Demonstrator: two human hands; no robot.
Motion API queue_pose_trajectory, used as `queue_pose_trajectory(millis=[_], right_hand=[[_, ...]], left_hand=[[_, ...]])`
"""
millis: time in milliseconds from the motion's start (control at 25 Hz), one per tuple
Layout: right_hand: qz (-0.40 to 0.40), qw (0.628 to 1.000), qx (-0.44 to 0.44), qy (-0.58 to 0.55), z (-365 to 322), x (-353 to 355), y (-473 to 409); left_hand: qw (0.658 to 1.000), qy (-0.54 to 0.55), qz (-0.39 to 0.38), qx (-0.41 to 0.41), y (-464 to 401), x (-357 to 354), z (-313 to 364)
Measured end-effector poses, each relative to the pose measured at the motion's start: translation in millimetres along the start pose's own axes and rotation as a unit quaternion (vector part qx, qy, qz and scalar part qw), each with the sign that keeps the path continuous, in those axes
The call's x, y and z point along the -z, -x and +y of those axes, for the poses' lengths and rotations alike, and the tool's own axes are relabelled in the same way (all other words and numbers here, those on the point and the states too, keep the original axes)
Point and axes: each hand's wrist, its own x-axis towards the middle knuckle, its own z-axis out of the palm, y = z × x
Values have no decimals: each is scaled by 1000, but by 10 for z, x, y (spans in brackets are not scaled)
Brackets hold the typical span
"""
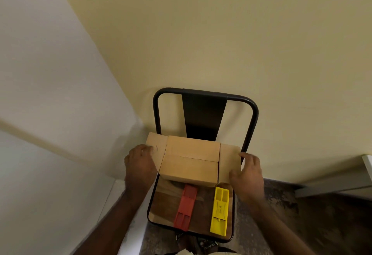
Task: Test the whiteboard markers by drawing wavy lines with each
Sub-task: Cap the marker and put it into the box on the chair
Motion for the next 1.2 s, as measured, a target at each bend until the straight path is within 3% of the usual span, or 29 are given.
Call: queue_pose_trajectory(millis=[120, 320, 400, 520, 720, 840, 1040, 1200], right_hand=[[77, 960, 214, 163, -202, -34, -43], [-38, 891, 397, 216, -635, -173, -126], [-58, 879, 398, 257, -754, -171, -108], [-76, 883, 364, 285, -762, -198, -110], [-55, 924, 250, 283, -461, -73, -168], [-99, 931, 198, 292, -287, -53, -192], [-99, 934, 208, 273, -274, -33, -221], [-58, 966, 218, 128, -378, 95, -230]], left_hand=[[990, -42, 43, -130, -110, 81, 244], [956, -71, 9, -285, -271, 70, 600], [937, -72, -80, -332, -269, 20, 713], [929, -82, -230, -276, -253, -27, 731], [924, -92, -276, -248, -344, -85, 543], [913, -77, -322, -237, -438, -108, 537], [930, -17, -263, -257, -479, -30, 543], [931, 71, -193, -302, -276, 54, 437]])
